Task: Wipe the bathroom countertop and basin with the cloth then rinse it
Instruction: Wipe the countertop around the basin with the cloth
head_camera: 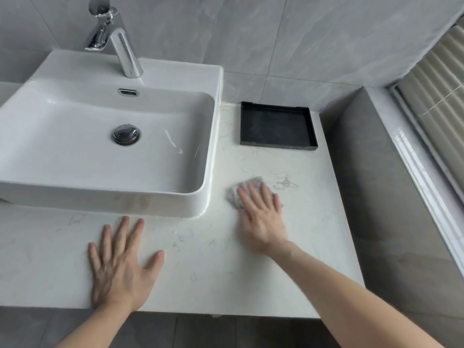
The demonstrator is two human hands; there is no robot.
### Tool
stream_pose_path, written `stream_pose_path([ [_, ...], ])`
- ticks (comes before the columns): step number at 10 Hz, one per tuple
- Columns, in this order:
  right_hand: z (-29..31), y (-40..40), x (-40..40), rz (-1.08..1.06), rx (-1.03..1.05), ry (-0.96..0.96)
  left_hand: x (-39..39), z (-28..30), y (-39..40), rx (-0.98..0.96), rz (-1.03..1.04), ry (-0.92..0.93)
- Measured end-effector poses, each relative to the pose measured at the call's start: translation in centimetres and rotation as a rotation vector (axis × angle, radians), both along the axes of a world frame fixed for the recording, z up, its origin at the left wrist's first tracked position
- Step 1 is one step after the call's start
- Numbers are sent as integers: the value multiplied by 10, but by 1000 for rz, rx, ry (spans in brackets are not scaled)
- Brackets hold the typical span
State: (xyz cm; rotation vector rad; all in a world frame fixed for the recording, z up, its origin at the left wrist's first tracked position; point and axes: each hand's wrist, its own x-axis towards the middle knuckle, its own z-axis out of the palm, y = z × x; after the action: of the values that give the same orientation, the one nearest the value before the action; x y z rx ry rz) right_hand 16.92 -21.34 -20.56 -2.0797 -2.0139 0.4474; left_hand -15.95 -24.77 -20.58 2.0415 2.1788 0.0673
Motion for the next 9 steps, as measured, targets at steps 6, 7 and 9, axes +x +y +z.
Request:
stream_pose_path([
  [6, 16, -14, -44, 108, 21, -26, 0, 0, 0, -4, 1, 20],
  [7, 11, -4, -49, 116, -25, -40, 0, -1, 0, 0, 2, 13],
  [9, 1, -45, 38, -111, -22, -48, -1, -3, 0, 5, 5, 5],
])
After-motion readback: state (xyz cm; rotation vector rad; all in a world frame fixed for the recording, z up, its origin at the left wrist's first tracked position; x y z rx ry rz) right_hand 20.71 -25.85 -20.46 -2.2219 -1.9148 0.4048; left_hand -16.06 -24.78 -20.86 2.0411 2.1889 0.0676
